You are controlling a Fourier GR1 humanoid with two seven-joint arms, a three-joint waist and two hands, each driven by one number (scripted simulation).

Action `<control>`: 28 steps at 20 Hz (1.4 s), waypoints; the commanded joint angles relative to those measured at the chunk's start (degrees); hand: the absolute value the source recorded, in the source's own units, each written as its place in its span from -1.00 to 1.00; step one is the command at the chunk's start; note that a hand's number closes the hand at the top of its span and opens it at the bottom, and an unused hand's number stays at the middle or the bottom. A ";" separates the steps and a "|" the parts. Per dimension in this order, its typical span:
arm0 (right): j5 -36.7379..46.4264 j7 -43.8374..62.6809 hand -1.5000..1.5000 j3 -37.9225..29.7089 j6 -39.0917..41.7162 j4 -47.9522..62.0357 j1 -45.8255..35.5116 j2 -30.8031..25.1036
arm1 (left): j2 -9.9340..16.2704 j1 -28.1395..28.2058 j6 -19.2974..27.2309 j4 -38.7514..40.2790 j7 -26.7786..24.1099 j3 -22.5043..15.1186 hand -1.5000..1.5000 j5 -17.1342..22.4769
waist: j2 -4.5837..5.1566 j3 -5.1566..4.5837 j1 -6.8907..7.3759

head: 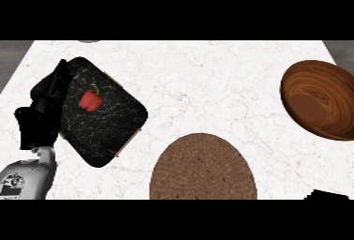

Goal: Pick the squash from the placemat and place it in the bowl

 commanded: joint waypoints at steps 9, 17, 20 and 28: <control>-21.95 -4.02 1.00 -26.11 4.13 33.87 -32.95 -4.91 | -1.04 0.78 -1.01 1.01 -1.90 -0.91 0.00 -0.47 | 0.10 0.03 1.75; -6.98 -18.09 1.00 -25.24 -5.28 61.91 -46.04 -7.92 | -0.91 -1.86 -1.50 0.98 -0.51 -0.17 0.00 -0.39 | 0.22 0.06 2.22; -2.64 -21.83 1.00 -24.85 -10.05 72.51 -51.90 -8.29 | -0.26 -1.13 -2.21 1.40 -1.51 0.13 0.00 -0.49 | 0.36 0.07 2.62; -3.14 -24.36 -1.00 -26.55 -6.44 100.08 -66.82 -8.30 | -1.40 -3.87 -2.32 2.45 -0.77 -0.02 0.00 -0.24 | 0.99 0.15 3.62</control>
